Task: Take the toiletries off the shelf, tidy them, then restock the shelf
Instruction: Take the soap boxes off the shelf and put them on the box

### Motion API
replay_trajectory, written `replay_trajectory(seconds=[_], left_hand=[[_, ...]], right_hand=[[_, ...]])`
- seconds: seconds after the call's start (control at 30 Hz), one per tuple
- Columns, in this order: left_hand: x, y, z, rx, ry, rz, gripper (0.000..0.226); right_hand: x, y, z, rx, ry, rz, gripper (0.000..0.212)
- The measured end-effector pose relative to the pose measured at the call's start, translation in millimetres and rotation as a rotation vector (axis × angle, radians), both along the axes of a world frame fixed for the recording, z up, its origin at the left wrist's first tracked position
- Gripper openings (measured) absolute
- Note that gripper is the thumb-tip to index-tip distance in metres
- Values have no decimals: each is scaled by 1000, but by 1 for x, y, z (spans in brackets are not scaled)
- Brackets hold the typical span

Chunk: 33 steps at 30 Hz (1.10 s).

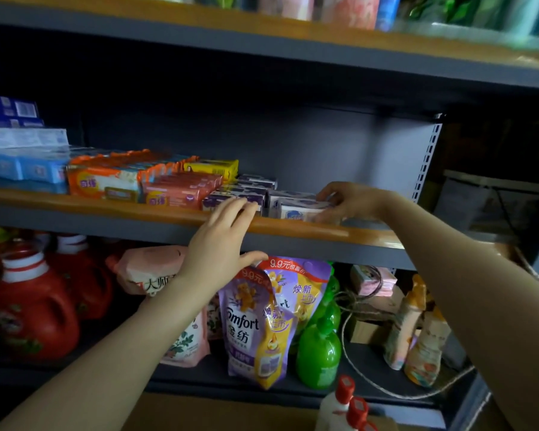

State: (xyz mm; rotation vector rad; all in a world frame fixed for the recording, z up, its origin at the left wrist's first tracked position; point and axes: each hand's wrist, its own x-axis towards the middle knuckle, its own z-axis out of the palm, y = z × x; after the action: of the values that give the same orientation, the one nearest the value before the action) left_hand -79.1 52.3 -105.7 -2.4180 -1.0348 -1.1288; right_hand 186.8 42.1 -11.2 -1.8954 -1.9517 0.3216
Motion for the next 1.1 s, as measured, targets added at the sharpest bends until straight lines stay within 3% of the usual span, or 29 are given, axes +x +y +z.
replay_trajectory(seconds=[0.17, 0.27, 0.33, 0.4, 0.5, 0.57, 0.67, 0.8, 0.87, 0.97, 1.03, 1.1], left_hand=[[3, -5, 10, -41, 40, 33, 91], [7, -22, 32, -248, -221, -82, 108], [11, -36, 44, -286, -444, -266, 103], [15, -50, 50, -330, -583, -506, 78], [20, -63, 50, -394, -688, -661, 48], [22, -67, 46, -392, -707, -662, 46], [20, -70, 38, -437, -722, -651, 45], [17, -74, 29, -611, -750, -711, 44], [14, -76, 25, -769, -775, -742, 53], [12, -77, 15, -921, -805, -703, 43], [14, -75, 5, -1064, -878, -676, 35], [17, -73, -7, -1339, -1015, -757, 31]], right_hand=[[-1, -24, -1, 419, 228, -72, 71], [-15, -52, 1, 568, 413, 80, 74], [-28, -69, -9, 541, 587, 243, 57], [-38, -80, -27, 474, 765, 354, 46], [-48, -86, -54, 317, 1026, 441, 70], [-49, -89, -66, 231, 1127, 471, 84], [-47, -93, -76, 206, 1174, 433, 82], [-45, -106, -79, 355, 978, 296, 59], [-45, -116, -77, 504, 694, 206, 68], [-50, -127, -78, 634, 338, 165, 79], [-55, -133, -80, 679, 254, 185, 83], [-59, -137, -81, 676, 314, 262, 87]])
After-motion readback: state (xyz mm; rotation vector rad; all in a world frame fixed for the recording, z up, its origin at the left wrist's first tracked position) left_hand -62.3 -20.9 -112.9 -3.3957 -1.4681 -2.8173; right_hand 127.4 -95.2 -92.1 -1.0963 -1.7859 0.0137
